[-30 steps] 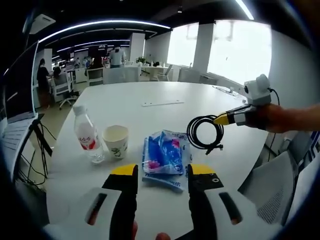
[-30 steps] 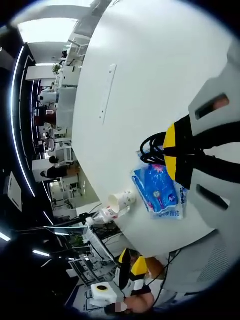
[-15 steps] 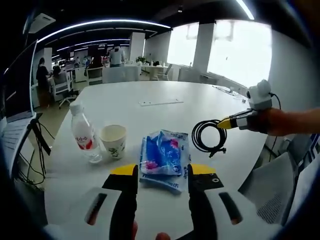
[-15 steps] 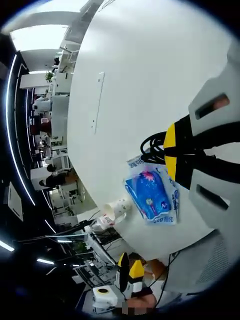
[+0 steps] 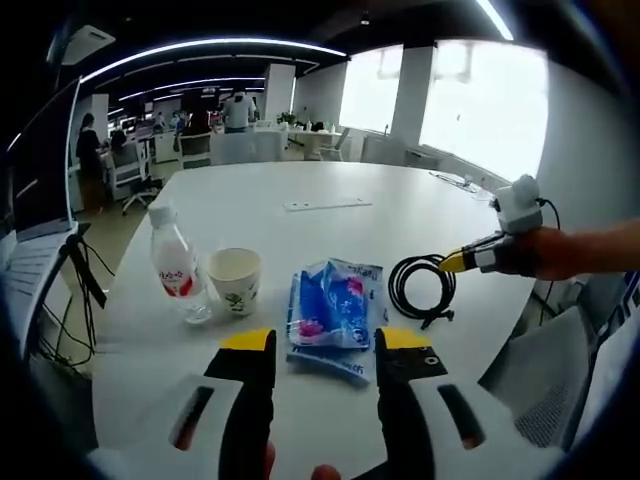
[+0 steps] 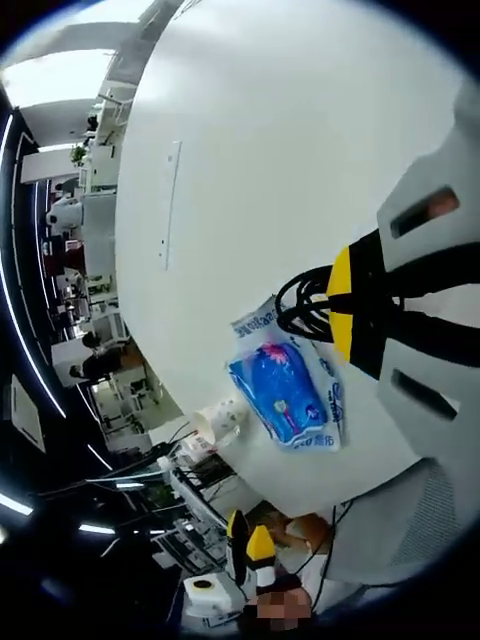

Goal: Arrange the tabletop items into an orderly group along one side of the table until the central work area is clear of visible clutter.

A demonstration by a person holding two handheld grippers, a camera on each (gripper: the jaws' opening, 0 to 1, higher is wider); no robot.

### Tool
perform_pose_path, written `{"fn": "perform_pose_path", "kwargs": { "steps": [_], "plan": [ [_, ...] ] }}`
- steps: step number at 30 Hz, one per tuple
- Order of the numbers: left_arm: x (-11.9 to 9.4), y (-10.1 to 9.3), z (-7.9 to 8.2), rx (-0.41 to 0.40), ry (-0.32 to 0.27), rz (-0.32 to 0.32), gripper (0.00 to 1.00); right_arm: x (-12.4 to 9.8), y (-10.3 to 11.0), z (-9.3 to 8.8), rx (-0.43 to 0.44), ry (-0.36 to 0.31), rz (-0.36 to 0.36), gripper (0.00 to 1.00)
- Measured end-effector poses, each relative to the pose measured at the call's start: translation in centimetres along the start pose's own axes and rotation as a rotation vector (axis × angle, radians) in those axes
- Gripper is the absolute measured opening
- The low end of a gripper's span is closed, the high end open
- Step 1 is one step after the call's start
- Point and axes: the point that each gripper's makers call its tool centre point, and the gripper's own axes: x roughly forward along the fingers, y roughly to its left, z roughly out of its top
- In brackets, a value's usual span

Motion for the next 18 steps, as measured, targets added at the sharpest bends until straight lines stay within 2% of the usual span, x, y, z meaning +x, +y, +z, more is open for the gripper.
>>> {"fn": "perform_pose_path", "kwargs": {
  "steps": [4,18],
  "plan": [
    [-0.1,0.1,-0.1,-0.003,0.000,0.003,0.39,0.3,-0.8,-0.6,0.030,0.017,-0.014,0.00],
    [-0.3,0.1,-0.2,-0.002,0.000,0.006,0.39,0.6,-1.7,-2.5,0.048,0.073,-0.030,0.00]
  ]
}}
